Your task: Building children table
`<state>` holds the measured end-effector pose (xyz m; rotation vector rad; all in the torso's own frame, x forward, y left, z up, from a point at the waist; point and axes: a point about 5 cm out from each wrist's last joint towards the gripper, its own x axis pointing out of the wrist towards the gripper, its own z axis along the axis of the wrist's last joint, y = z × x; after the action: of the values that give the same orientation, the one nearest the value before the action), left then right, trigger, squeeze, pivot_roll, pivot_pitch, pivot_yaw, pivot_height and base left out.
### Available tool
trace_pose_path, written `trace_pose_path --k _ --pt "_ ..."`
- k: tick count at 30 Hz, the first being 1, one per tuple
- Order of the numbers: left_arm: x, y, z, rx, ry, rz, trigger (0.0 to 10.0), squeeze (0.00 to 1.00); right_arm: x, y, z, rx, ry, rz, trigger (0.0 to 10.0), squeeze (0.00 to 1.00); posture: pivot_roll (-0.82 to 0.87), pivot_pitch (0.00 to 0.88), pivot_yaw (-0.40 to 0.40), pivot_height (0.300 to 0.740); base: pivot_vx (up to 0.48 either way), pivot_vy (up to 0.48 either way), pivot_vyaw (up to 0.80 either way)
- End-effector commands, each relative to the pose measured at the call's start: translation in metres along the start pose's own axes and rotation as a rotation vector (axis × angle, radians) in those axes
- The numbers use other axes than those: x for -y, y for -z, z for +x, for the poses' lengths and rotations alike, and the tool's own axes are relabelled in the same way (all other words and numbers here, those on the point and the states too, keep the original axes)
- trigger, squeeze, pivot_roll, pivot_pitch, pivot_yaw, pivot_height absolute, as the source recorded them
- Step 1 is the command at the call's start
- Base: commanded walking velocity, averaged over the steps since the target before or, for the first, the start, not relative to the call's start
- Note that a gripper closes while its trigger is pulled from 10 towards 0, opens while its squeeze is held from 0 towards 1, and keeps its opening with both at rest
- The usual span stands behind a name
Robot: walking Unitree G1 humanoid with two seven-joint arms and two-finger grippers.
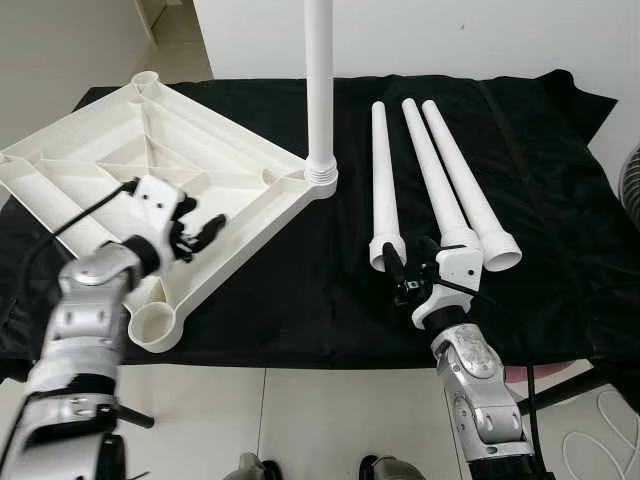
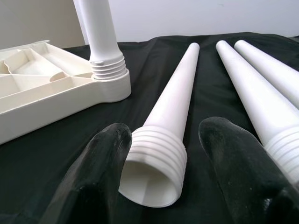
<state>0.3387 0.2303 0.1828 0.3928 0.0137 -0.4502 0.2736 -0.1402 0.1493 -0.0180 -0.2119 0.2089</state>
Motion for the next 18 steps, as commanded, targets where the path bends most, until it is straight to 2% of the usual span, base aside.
trace_pose_path --k 1,3,5,6,13,18 --pt "-0.011 0.009 -0.007 -0.070 -0.099 0.062 10.0 0.00 -0.001 0.001 0.001 0.003 -0.002 0.001 10.0 0.00 -0.13 0.092 0.087 0.740 0.000 0.000 0.00" --pt "-0.024 0.013 -0.017 -0.138 -0.134 0.138 10.0 0.00 -0.001 0.001 0.002 0.005 -0.004 -0.001 10.0 0.00 -0.13 0.090 0.085 0.740 0.000 0.000 0.00" --pt "-0.029 0.014 -0.021 -0.162 -0.147 0.171 10.0 0.00 -0.001 0.000 0.002 0.006 -0.005 -0.002 10.0 0.00 -0.13 0.090 0.085 0.740 0.000 0.000 0.00" --pt "-0.040 0.016 -0.032 -0.198 -0.158 0.209 10.0 0.00 -0.001 0.000 0.002 0.008 -0.007 -0.004 10.0 0.00 -0.13 0.087 0.082 0.740 0.000 0.000 0.00" --pt "-0.050 0.021 -0.046 -0.267 -0.114 0.254 10.0 0.00 0.000 0.001 0.002 0.006 -0.012 -0.006 10.0 0.00 -0.13 0.086 0.080 0.740 0.000 0.000 0.00" --pt "-0.051 0.028 -0.056 -0.352 -0.024 0.337 10.0 0.00 0.000 0.002 0.002 0.003 -0.018 -0.009 10.0 0.00 -0.13 0.086 0.077 0.740 0.000 0.000 0.00"
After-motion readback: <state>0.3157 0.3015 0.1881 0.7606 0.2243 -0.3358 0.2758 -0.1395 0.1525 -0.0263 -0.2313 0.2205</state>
